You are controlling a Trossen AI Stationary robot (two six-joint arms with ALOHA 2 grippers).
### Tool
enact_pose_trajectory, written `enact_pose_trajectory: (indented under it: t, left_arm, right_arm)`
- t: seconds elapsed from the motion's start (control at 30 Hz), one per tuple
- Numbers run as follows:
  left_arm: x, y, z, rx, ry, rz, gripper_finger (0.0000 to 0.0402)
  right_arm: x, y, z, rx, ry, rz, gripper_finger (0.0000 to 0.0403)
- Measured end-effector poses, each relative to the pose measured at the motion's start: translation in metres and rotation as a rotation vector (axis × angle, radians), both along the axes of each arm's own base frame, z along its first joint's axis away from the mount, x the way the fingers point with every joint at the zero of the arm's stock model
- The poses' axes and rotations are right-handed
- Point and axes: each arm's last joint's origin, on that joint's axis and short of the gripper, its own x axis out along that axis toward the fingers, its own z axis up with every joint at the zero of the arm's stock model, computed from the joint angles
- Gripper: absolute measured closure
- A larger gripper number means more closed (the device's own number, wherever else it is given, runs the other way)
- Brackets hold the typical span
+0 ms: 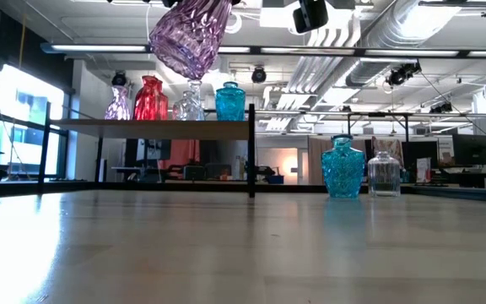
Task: Sort vases onto shelf
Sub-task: Put the top purple vase on the shelf aligned with the other purple vase
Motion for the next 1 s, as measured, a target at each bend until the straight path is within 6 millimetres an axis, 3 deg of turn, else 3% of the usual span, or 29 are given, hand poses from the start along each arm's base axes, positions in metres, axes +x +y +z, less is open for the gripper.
enact_pose_trajectory:
  t: [0.47, 0.8, 1.0]
  left_arm:
    - [-0.003, 0.0, 0.0, -0.004, 0.02, 0.0, 0.0298]
    - [-0.012, 0.005, 0.01, 0.021, -0.008, 0.063, 0.0299]
    - [-0.028, 0.007, 0.026, 0.01, -0.042, 0.105, 0.0298]
  right_arm:
    - [-0.004, -0.013, 0.009, 0.046, -0.034, 0.04, 0.0292]
    - [-0.014, -0.03, 0.022, 0.022, -0.098, 0.052, 0.0284]
    - [-0.023, -0.042, 0.032, -0.012, -0.14, 0.046, 0.0284]
